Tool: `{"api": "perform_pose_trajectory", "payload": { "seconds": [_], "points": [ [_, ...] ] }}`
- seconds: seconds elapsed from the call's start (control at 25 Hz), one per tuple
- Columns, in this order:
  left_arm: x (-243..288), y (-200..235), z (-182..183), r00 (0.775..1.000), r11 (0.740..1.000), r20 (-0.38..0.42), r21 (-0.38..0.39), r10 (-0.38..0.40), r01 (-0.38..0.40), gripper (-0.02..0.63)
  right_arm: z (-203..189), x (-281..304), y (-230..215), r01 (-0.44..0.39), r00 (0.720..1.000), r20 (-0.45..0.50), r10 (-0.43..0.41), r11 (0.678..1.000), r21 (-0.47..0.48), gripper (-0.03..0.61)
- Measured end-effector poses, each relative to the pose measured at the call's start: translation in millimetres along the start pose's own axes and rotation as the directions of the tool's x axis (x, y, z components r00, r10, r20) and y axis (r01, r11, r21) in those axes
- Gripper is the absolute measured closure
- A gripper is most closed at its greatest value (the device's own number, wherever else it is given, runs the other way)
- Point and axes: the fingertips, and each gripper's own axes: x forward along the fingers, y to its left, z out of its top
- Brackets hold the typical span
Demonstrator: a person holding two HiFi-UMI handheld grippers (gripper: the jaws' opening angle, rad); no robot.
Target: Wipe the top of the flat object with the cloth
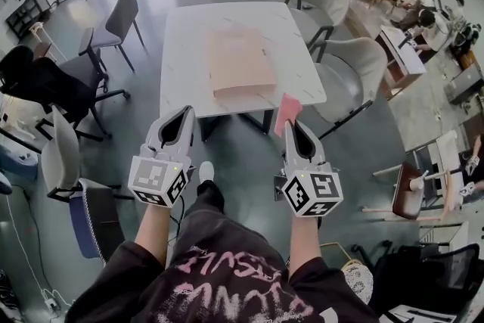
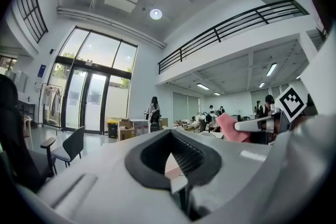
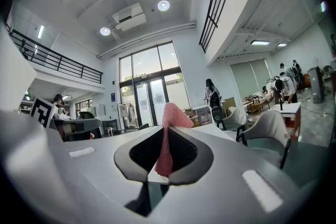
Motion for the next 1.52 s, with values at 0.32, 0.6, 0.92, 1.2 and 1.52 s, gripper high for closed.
{"api": "perform_pose_trajectory", "payload": {
  "seconds": [0.32, 0.6, 0.92, 1.2, 1.52],
  "points": [
    [37.3, 32.2, -16.5, 1.000, 1.000, -0.027, -0.028, -0.006, 0.006, 0.614, -7.2, 45.6, -6.6, 0.024, 0.999, -0.030, -0.024, 1.000, -0.004, 0.540],
    [63.6, 60.9, -31.4, 0.999, 0.999, -0.053, -0.048, -0.004, 0.002, 0.614, -16.3, 87.1, -10.3, 0.026, 0.999, -0.043, -0.026, 1.000, 0.004, 0.537],
    [97.8, 92.3, -44.5, 0.997, 0.997, -0.073, -0.077, -0.003, -0.003, 0.614, -23.1, 132.7, -17.4, 0.033, 0.997, -0.068, -0.032, 0.999, 0.005, 0.535],
    [125.3, 116.5, -56.0, 0.994, 0.995, -0.104, -0.098, -0.017, 0.007, 0.614, -26.5, 171.3, -22.7, 0.048, 0.994, -0.095, -0.048, 0.999, 0.001, 0.534],
    [163.3, 156.8, -57.0, 0.992, 0.994, -0.124, -0.109, -0.019, 0.005, 0.614, -21.1, 230.2, -25.1, 0.053, 0.992, -0.114, -0.051, 0.999, 0.009, 0.534]
  ]
}}
